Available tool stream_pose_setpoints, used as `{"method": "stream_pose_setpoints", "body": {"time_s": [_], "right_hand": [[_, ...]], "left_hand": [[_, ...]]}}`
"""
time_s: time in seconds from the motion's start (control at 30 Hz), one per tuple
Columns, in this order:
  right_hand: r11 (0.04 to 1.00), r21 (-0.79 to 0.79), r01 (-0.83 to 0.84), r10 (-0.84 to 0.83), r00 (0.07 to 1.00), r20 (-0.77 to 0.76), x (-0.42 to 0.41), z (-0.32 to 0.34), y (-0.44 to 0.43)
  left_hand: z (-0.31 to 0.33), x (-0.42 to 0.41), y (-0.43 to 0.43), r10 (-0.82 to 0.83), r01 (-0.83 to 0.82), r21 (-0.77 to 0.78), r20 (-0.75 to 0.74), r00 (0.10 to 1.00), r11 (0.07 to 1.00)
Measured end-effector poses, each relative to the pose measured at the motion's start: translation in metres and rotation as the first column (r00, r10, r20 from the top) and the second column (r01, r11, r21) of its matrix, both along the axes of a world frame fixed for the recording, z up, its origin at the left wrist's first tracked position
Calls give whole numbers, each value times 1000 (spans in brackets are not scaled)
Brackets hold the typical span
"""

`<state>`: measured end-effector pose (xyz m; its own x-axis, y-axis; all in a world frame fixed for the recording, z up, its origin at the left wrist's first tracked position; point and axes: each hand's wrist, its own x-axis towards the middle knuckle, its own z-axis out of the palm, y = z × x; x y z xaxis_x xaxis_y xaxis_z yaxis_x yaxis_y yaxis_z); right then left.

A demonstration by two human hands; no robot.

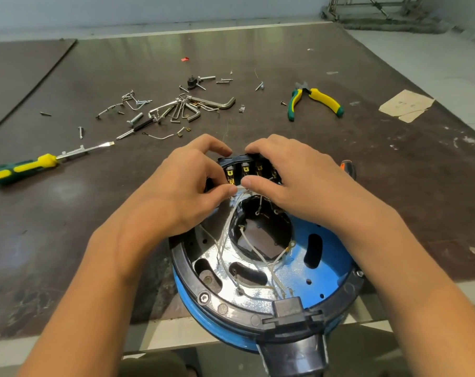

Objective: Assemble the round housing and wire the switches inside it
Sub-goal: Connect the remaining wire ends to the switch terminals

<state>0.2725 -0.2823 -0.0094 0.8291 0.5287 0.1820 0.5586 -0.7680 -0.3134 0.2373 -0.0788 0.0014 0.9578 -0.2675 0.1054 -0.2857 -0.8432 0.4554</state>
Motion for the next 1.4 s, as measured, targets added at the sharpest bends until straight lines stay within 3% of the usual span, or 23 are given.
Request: {"method": "stream_pose_setpoints", "body": {"time_s": [0.3, 0.57, 1.4], "right_hand": [[998, -69, -2, 2, 1000, 0, -2, 4, 3], [1000, -17, -26, 24, 993, -116, 7, 11, 8], [999, -28, -20, 18, 998, -63, 5, 6, 6]], "left_hand": [[-1, -3, 0, -4, 4, -7, 35, 999, 1000], [-5, 0, 3, 3, -3, 12, 6, 1000, 1000], [-5, 2, 0, 116, -116, -29, -7, 993, 993]]}}
